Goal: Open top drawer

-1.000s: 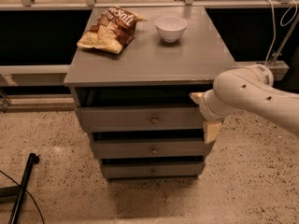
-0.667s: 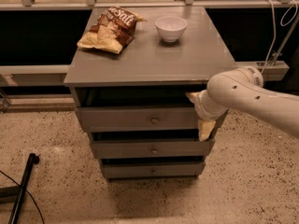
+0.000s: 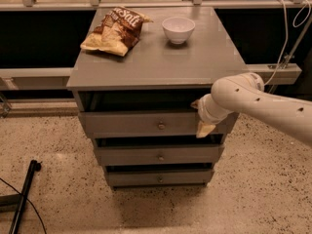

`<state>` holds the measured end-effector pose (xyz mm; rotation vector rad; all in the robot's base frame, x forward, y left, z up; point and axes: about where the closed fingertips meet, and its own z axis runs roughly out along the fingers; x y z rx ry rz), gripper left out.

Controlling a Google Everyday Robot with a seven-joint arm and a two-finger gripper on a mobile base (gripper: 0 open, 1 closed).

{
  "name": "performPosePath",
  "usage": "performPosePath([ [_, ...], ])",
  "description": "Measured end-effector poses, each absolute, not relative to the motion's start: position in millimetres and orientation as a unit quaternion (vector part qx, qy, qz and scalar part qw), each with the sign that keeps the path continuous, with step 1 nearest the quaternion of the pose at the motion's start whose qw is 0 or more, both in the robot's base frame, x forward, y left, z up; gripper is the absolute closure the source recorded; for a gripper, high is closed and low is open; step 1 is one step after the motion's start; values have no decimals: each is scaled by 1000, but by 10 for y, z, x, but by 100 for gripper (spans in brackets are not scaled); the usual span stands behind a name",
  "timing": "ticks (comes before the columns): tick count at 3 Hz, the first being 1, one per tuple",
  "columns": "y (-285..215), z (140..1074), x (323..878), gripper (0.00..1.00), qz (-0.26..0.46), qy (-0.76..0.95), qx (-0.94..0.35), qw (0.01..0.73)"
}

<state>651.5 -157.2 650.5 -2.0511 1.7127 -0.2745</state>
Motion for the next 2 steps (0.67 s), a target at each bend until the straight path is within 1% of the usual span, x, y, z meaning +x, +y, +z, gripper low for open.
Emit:
performPosePath([
  [1,-1567,6441,6538,49,-85,637,-732,226],
  [2,-1557,6425,6482,52,-72,648,-724,223],
])
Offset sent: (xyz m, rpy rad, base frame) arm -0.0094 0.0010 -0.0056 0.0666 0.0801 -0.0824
